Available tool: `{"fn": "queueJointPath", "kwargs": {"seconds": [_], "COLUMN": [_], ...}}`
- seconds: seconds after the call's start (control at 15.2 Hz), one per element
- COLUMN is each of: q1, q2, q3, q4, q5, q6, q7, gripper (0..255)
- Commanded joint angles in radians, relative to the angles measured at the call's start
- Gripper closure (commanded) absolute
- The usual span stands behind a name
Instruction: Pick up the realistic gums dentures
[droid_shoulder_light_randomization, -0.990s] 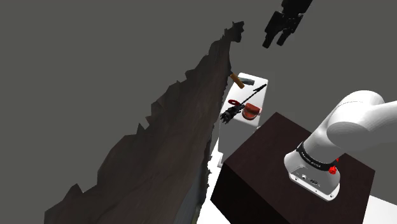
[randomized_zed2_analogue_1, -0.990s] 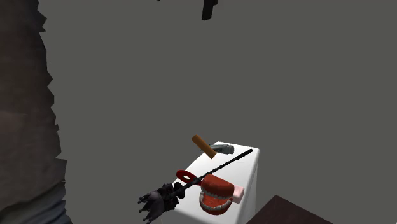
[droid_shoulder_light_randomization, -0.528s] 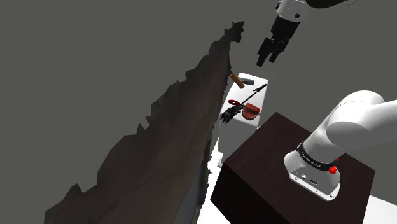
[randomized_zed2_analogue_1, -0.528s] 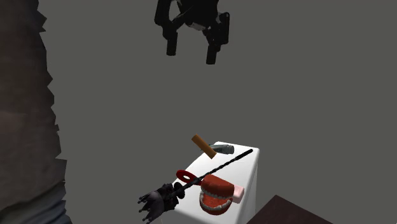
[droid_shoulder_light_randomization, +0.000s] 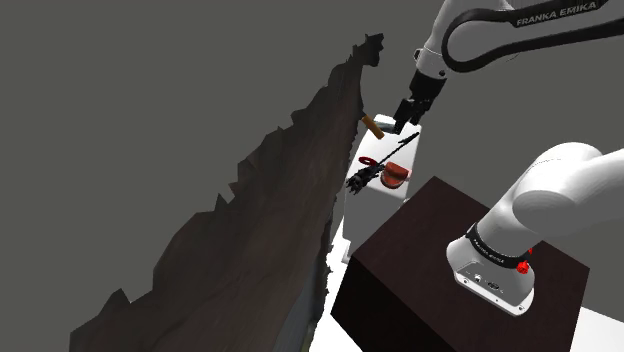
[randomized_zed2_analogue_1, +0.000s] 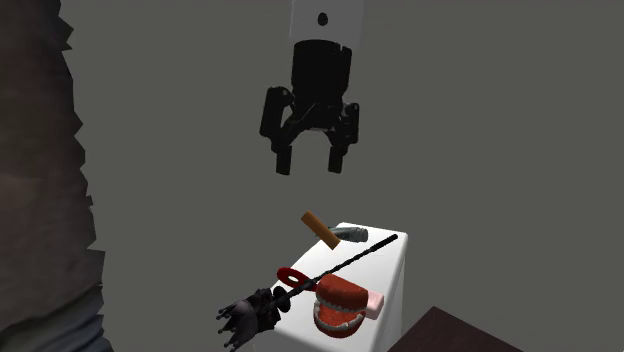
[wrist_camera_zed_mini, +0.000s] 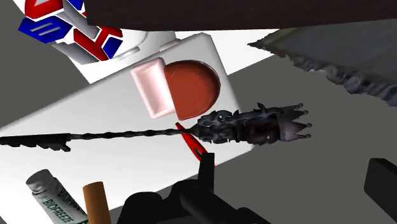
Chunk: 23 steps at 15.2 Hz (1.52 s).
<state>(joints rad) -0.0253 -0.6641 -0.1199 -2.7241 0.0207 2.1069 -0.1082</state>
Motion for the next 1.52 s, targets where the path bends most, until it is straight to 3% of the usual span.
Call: {"fn": "queueJointPath", "kwargs": {"seconds": [0.0,0.46,0.73,1.39,1.45], "q1": [-0.007,-0.006,0.011,0.048,0.047], "q2": [0.053,0.3,0.481,0.648,0.648], "q3": [-0.022,-0.088,-0.131,-0.143,-0.144], "q4": [-0.031,-0.088,-0.084,-0.081,-0.08], "q5": [-0.013,-0.025,0.008,0.134,0.134], "q6": [0.079,0.36,0.523,0.679,0.678], "q7": [-0.035,-0.144,-0.23,-0.332,-0.333], "gripper": [0,0,0,0,255]}}
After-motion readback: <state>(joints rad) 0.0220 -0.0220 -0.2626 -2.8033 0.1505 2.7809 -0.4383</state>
